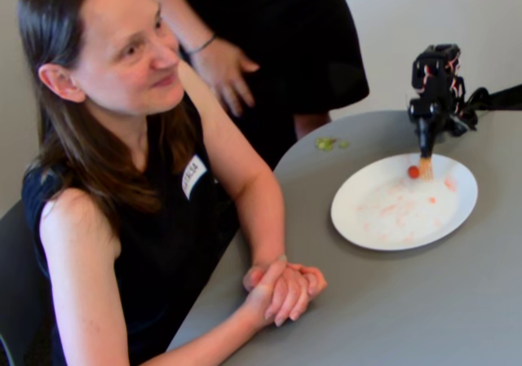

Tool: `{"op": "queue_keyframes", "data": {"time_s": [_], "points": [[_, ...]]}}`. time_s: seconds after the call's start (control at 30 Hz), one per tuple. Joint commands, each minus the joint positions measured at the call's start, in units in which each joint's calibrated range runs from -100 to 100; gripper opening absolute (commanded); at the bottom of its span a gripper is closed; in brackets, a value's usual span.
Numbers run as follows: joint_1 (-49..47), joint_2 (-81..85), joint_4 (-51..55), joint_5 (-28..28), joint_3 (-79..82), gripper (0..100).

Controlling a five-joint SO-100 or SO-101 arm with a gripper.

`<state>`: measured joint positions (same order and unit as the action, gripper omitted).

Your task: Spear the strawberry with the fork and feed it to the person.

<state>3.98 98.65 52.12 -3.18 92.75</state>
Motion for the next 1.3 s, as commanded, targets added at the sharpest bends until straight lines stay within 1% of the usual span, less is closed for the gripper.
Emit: {"op": "queue_keyframes", "data": {"time_s": [0.0,0.07,0.1,0.2,0.33,0.43,0.47,0.6,0.7,0.73,0.83,1.03,1.27], "points": [[0.27,0.08,1.75,0.14,-11.51,1],[0.27,-0.85,4.97,0.87,-17.82,1],[-0.18,-5.17,8.45,2.18,-24.67,1],[0.27,-16.86,12.8,3.55,-34.59,1],[0.27,-35.42,21.68,3.44,-48.93,1],[0.27,-49.73,28.82,3.97,-57.86,1],[0.27,-52.78,29.69,4.02,-59.21,1],[0.27,-57.86,28.99,4.96,-59.12,1],[3.18,-58.03,27.95,6.38,-58.31,1],[6.39,-58.03,24.73,7.48,-56.32,1],[9.75,-58.12,19.07,8.84,-51.64,1],[10.2,-58.12,12.72,8.16,-45.32,1],[9.9,-57.95,12.63,7.53,-43.07,1]]}}
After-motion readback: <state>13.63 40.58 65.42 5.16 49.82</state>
